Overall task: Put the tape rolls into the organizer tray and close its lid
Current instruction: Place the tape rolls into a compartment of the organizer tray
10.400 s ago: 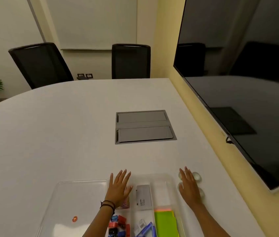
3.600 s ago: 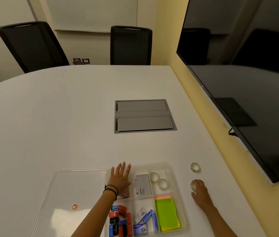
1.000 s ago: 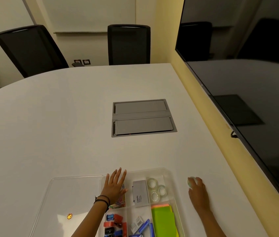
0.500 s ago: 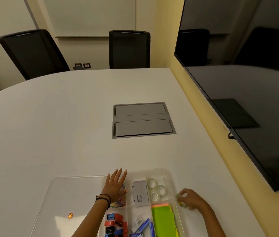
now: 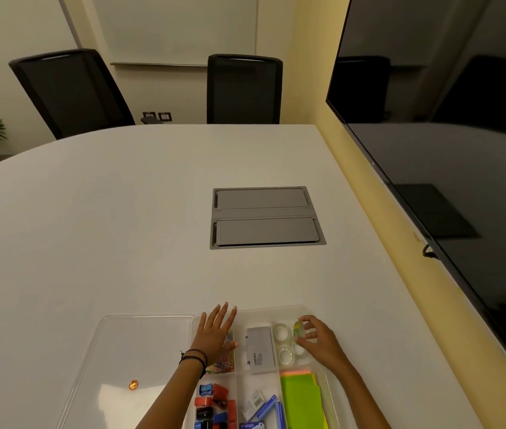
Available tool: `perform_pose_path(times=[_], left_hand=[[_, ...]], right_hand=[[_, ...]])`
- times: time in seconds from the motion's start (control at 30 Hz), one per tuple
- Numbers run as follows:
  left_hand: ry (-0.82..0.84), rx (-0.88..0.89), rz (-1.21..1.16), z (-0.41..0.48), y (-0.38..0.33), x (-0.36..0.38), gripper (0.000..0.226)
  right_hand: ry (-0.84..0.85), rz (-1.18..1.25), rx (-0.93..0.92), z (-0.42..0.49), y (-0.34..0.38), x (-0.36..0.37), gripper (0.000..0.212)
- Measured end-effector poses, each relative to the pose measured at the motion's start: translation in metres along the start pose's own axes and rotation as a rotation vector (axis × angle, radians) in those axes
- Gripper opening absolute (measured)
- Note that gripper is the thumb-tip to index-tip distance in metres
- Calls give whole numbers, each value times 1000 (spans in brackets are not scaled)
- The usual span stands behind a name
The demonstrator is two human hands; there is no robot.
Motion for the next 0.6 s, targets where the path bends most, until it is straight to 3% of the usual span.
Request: perform_pose_path(times=[0.17, 0.23, 0.43, 0.6], left_hand=[[-15, 12, -13, 0, 1, 1, 79], [-12, 8, -2, 0, 1, 1, 78], [-13, 7, 8, -1, 1, 1, 79], [-10, 5, 3, 0, 0, 0, 78]], right_hand=[[15, -569, -117, 11, 13, 17, 44], [20, -688, -112, 14, 17, 20, 42], [-37, -611, -86, 13, 8, 33, 54], [-37, -554, -128, 3, -2, 42, 52]])
Point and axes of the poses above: each hand's wrist, its own z-axis towards the middle knuckle, its own x-axis out of the palm, y = z × x, the point moved 4 cm from there along z, towards the middle knuckle, and after that the axes turned 15 degrees about -z, right-handed, at the moved point
